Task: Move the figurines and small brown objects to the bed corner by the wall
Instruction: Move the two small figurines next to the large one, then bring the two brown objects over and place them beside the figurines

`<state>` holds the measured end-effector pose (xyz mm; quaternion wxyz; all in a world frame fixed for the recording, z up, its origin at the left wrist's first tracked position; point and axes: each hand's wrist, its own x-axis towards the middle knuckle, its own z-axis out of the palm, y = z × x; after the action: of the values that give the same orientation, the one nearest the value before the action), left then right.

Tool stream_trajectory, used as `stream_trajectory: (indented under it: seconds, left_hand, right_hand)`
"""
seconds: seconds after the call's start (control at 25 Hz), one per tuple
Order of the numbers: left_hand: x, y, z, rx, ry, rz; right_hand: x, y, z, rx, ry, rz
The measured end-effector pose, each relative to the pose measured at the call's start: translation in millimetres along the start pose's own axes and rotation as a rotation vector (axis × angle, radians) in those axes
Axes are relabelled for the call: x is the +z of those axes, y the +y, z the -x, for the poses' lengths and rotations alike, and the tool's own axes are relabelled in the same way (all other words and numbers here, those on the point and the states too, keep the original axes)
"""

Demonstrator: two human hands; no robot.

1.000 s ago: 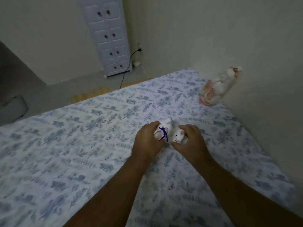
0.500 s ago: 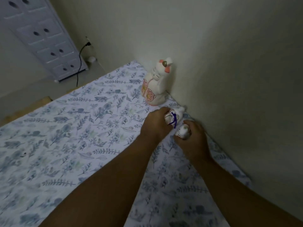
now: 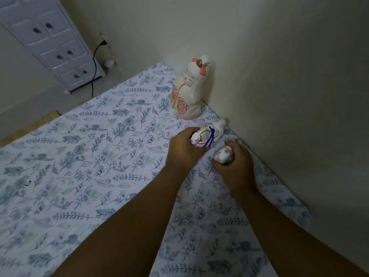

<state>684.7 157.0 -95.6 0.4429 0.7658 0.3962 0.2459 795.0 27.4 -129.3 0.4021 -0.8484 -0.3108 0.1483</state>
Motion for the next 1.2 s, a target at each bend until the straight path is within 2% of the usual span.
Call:
stream_trajectory:
  seconds: [0.36, 0.52, 0.68, 0.92, 1.08, 1.2]
  left_hand:
    - [-8.3, 2.3, 13.6, -0.082, -0.066, -0.042]
    - [-43.6, -6.6, 59.7, -0.118, -0.016, -0.103]
    - [-106.3, -24.1, 134.6, -0.195, 0.069, -0.235]
    - [-207.6, -50.7, 272.6, -0.314, 0.201, -0.387]
    - [-249.8, -74.2, 357.9, -0.391, 0.210, -0.402]
    - [-264.0, -90.1, 402.1, -0.451, 0.201, -0.359]
  right_hand:
    - [-3.2, -7.2, 13.0, 0.060, -0.080, -0.014]
    - [-4.8, -28.3, 39.4, -0.041, -0.098, 0.168]
    - [11.3, -77.6, 96.6, -0.297, -0.118, 0.211]
    - [73.4, -139.7, 220.4, -0.508, -0.473, 0.282]
    - [109.0, -154.3, 293.7, -0.653, -0.660, 0.334]
    - [130.7, -156.7, 326.4, -0.617, -0.817, 0.402]
